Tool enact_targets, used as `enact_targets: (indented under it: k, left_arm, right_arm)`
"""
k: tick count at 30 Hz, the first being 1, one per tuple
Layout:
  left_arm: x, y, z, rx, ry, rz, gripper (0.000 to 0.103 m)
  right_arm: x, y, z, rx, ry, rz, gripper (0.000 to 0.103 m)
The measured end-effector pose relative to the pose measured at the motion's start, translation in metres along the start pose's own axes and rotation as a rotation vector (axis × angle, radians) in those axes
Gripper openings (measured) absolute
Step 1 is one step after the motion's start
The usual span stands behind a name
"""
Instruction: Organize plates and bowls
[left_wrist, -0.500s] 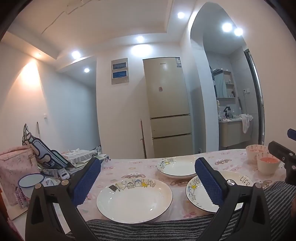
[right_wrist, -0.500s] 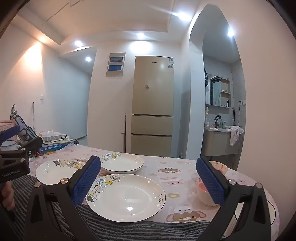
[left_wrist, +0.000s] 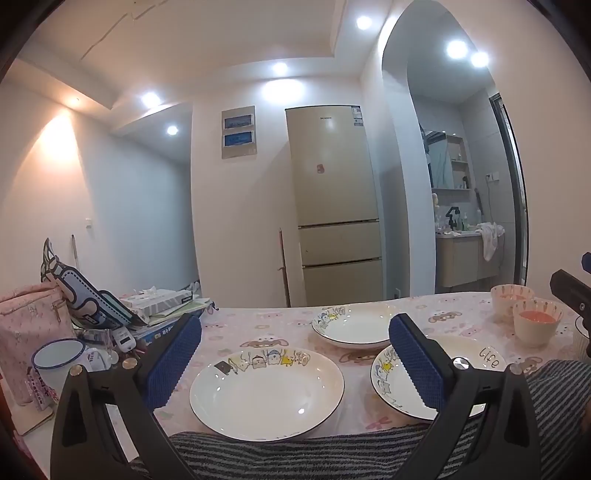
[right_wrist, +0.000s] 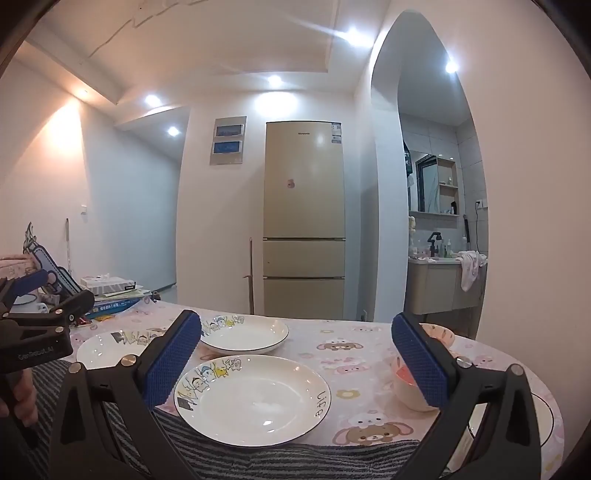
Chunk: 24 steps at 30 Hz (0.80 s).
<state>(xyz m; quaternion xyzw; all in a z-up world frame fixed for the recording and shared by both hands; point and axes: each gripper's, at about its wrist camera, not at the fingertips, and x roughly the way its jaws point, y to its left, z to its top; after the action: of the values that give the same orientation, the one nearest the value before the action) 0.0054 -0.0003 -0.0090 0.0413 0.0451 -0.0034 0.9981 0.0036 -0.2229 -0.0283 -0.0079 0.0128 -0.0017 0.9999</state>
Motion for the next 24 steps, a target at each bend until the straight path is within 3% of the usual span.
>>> enact_targets:
  k: [10,16,24]
  left_arm:
    - [0.001,0.012,0.001,-0.070,0.005,-0.008,0.103]
    - [0.006,0.017,0.003,-0.099,0.036,-0.083,0.103]
    - [0.008,0.009,0.005,-0.077,0.056,-0.095,0.103]
  right_arm:
    - [0.004,-0.004,-0.002,0.016,0.012,-0.017,0.103]
    - [0.005,-0.006,-0.003,0.020,0.014,-0.019,0.103]
    - [0.008,-0.005,-0.004,0.014,0.028,-0.016,0.103]
